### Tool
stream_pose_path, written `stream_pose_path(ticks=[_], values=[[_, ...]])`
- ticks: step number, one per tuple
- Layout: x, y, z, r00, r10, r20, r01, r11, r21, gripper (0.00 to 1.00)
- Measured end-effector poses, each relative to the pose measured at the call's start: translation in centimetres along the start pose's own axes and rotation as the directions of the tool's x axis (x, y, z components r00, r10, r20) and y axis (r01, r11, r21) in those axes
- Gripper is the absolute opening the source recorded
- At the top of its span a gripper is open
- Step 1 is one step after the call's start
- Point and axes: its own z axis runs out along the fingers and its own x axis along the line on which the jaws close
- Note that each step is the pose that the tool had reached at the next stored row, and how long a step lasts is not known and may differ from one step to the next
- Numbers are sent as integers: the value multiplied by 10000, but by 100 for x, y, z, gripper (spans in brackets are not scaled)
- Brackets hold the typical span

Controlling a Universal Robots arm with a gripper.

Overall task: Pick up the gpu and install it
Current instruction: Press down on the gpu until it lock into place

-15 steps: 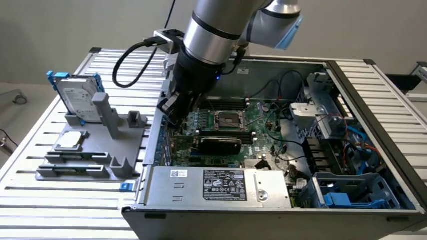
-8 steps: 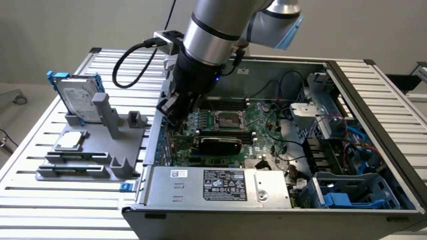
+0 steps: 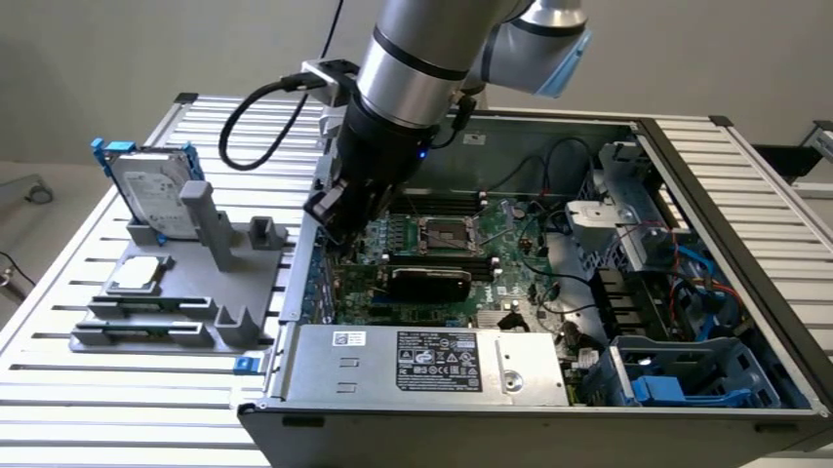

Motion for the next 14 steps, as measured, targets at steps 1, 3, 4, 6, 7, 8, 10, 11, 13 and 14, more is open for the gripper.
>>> stream_pose_path(ticks=[1,3,4,6,7,8,10,11,13,14], values=[[-1,0,0,10000,62,13,-62,10000,-14,11],[-1,0,0,9999,167,25,-166,9999,-33,11],[-3,-3,-1,9998,217,17,-217,9998,-34,11],[-15,-19,-10,9995,317,-30,-317,9995,-6,11],[-21,-27,-13,9993,356,-70,-356,9994,22,11],[-21,-29,-17,9991,400,-121,-399,9992,53,11],[-20,-29,-19,9985,494,-228,-491,9987,129,11],[-20,-29,-20,9981,547,-294,-542,9984,179,11],[-20,-29,-19,9969,658,-435,-646,9975,293,11],[-20,-29,-19,9962,710,-502,-693,9970,348,11]])
